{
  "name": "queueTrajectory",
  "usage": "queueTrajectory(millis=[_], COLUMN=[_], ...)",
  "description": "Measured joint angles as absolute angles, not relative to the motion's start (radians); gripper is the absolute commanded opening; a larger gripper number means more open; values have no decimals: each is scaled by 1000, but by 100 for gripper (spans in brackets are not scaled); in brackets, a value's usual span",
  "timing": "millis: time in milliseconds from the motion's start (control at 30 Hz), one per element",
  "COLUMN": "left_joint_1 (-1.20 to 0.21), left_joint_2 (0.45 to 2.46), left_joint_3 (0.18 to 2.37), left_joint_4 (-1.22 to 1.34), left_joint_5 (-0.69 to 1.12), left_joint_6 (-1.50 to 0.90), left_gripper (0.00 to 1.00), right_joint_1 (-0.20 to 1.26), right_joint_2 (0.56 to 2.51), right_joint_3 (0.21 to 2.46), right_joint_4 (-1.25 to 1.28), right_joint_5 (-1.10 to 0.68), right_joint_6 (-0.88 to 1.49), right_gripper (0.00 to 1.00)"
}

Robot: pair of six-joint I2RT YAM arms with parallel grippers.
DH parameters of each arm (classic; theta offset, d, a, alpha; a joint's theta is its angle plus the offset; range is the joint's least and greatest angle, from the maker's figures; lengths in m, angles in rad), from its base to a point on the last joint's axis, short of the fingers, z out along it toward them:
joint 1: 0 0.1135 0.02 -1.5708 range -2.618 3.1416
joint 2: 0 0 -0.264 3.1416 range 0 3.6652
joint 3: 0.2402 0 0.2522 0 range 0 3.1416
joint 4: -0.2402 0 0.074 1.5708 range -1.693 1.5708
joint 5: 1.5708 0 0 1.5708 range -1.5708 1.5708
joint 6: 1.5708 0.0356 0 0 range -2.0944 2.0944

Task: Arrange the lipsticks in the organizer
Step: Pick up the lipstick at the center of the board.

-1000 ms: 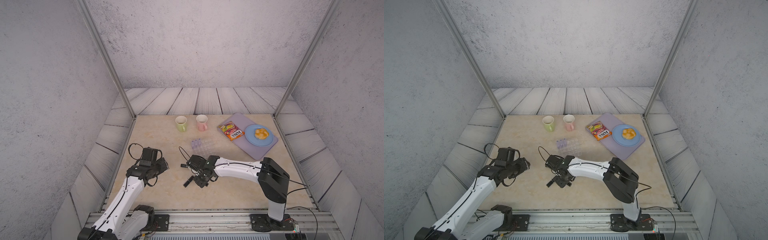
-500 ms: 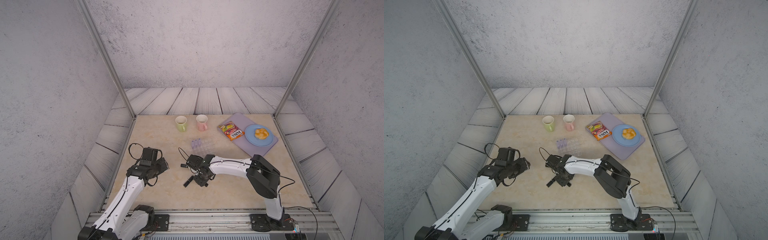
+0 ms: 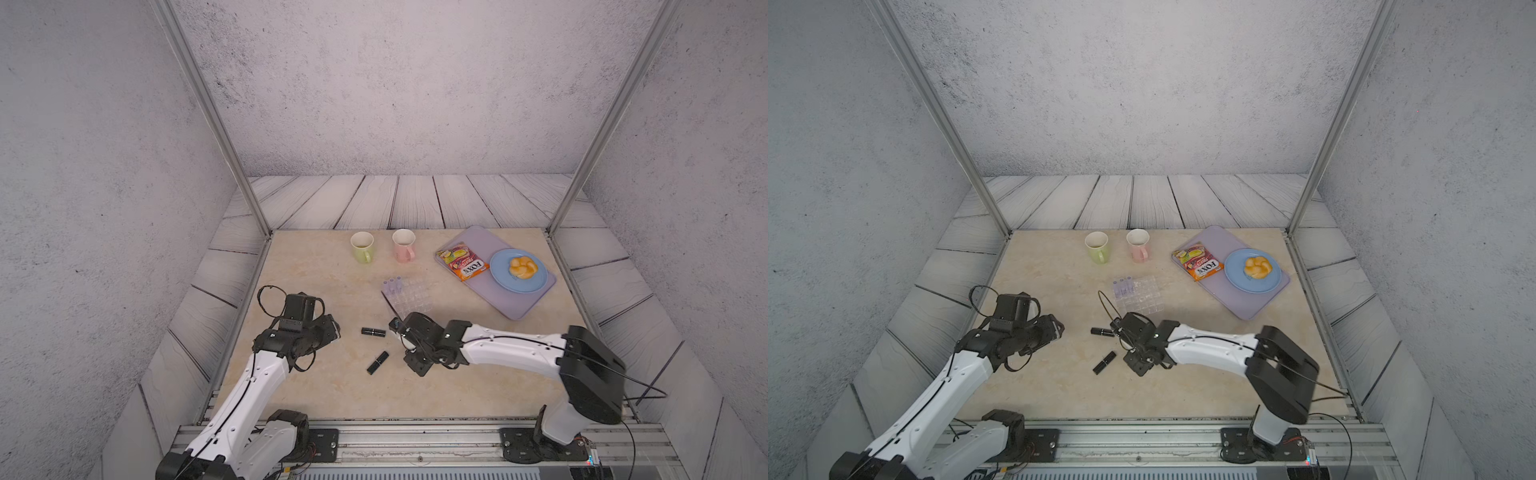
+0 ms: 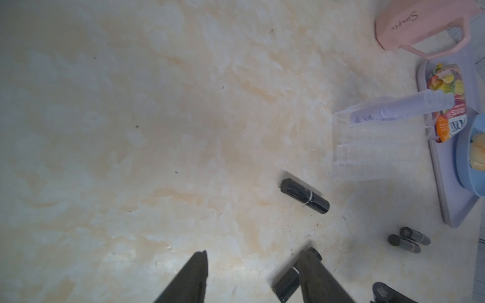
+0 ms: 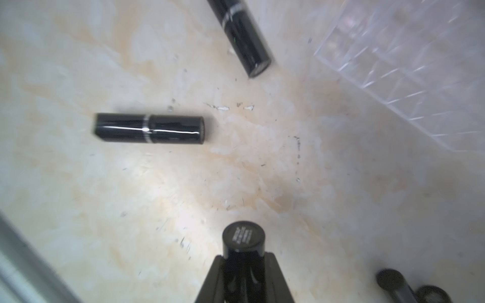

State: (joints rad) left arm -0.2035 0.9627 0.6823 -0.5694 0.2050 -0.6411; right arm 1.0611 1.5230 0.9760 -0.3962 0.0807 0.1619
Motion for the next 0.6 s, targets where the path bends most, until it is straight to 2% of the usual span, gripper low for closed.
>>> queueTrajectory(millis=[100,167,400,600], left_joint_1=[-213,-239,-382,-438], left_joint_2=[984,997,956,896], left_joint_3=[708,729,730,661], left_joint_4=[-540,-524,-405,-278], left_joint_5=[275,304,383,464], left_joint_6=[-609,-583,-511,-492], left_gripper=[61,61,62,61], right_joint_1=[1061,1061,1061,1061], right_joint_2=[1309,1234,1131,1032], right_joint_3=[820,749,575,521], right_joint_4=[-162,-22,335,442], right_joint_5=[54,35,-35,-93], right_joint_6=[86,30,-134,-200], right_gripper=[14,13,0,0])
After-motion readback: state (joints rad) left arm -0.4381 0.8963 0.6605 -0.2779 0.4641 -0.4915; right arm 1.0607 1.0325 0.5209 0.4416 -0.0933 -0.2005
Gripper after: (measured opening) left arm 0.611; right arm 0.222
